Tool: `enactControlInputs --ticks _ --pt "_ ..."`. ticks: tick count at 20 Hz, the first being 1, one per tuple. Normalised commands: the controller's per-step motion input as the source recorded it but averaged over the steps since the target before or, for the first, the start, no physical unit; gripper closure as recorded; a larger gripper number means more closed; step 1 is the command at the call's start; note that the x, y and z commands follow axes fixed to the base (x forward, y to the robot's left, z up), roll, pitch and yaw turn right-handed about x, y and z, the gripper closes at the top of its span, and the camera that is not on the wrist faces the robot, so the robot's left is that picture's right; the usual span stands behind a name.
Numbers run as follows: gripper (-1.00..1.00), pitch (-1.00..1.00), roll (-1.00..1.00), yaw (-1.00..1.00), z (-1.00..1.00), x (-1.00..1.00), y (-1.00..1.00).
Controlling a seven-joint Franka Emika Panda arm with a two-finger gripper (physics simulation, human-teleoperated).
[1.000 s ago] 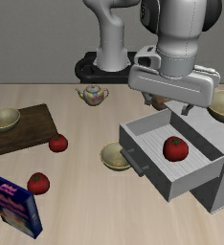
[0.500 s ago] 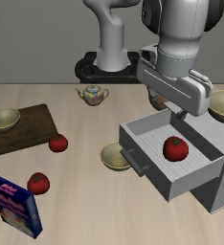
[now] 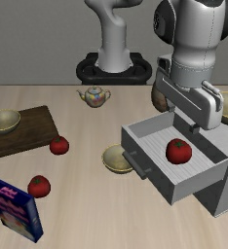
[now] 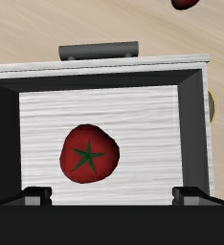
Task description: Pick the tomato in the top layer of the drawer and place it on the porcelain bowl at the top of the cabinet
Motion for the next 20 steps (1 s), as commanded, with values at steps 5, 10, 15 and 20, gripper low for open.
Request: enactControlInputs --ticks 5,10,15,20 --pt "-1.00 0.00 0.00 0.00 0.00 0.60 0.00" --pt "-1.00 0.00 0.00 0.00 -0.80 0.00 -0.20" --pt "1.00 0.00 0.00 0.00 -0.60 0.00 0.00" --pt "1.00 0.00 0.00 0.00 0.00 0.00 0.00"
